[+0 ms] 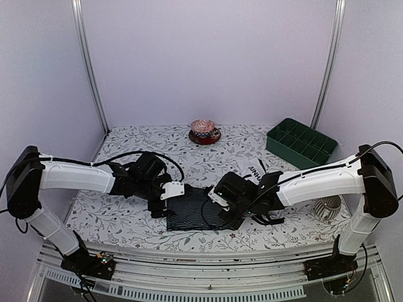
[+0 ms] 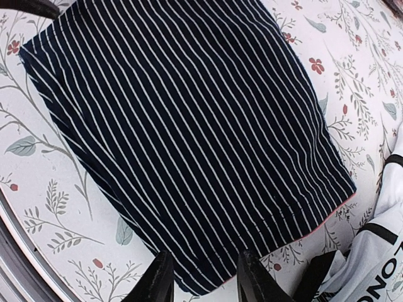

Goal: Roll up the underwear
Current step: Smooth out the underwear at the center of the board.

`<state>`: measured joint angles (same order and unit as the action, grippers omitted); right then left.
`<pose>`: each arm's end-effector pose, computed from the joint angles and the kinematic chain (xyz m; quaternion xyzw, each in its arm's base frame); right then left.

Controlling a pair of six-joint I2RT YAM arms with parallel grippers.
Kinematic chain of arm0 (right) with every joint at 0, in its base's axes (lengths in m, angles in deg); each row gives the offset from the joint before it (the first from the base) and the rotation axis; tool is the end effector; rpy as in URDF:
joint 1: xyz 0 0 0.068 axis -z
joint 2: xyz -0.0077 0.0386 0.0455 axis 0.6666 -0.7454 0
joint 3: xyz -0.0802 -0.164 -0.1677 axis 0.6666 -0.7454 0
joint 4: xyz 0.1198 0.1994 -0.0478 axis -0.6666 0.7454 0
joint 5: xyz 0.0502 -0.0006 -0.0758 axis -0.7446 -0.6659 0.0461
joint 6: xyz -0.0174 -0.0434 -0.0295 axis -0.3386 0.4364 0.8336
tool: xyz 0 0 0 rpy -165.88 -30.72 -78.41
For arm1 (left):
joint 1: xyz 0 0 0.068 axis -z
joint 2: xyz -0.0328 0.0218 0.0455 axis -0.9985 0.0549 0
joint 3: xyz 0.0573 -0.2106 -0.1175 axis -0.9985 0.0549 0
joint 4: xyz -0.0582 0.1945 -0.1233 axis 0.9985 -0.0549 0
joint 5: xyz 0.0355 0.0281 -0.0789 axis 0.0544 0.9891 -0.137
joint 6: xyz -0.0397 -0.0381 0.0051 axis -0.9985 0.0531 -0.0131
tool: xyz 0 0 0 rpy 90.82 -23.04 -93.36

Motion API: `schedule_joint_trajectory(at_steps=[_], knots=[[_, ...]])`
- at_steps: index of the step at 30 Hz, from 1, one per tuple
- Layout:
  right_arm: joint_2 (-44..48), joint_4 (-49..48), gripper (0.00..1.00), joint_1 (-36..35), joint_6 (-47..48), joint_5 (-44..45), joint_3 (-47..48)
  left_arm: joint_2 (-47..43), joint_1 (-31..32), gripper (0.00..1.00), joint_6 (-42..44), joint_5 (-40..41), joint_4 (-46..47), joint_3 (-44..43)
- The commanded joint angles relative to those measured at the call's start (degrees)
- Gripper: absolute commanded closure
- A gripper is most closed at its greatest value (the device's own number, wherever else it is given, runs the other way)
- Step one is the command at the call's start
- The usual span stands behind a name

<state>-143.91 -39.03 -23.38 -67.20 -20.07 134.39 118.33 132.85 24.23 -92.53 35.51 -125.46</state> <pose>0.1418 0.2860 0.1660 -0.4661 0.8466 0.0386 0.2541 0.1953 -0.2052 0.1613 0.6532 0.6953 -0.0445 0.2965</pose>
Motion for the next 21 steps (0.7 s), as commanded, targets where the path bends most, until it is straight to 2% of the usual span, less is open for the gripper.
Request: schedule_joint_trajectory(at_steps=[1,4,9,11,15,17,21], knots=[[0.82,0.44,0.66,0.11,-1.77,2.89,0.85,-0.91,0.89,0.02,0.42,-5.34,-2.62,-0.58],[-0.24,0.30,0.69,0.07,-2.26,2.92,-0.21,0.16,2.41,0.04,0.95,-7.27,-2.84,0.45],[-2.25,-0.41,0.73,0.09,-3.03,2.35,-3.02,3.72,4.52,0.17,1.29,-7.10,-2.91,1.49],[-2.57,-0.70,0.75,0.11,-3.27,1.57,-4.02,5.00,4.79,0.26,1.55,-7.08,-3.13,1.64],[-2.88,-0.62,0.78,0.15,-3.33,0.06,-5.89,6.41,4.86,0.50,2.19,-6.16,-4.39,2.23],[-2.74,-0.40,0.79,0.07,-3.33,-0.78,-6.71,6.14,4.87,0.58,2.69,-6.26,-5.57,2.75],[-1.43,0.05,0.80,0.10,-3.16,-2.58,-8.05,5.18,4.82,0.60,3.61,-6.11,-8.00,3.97]])
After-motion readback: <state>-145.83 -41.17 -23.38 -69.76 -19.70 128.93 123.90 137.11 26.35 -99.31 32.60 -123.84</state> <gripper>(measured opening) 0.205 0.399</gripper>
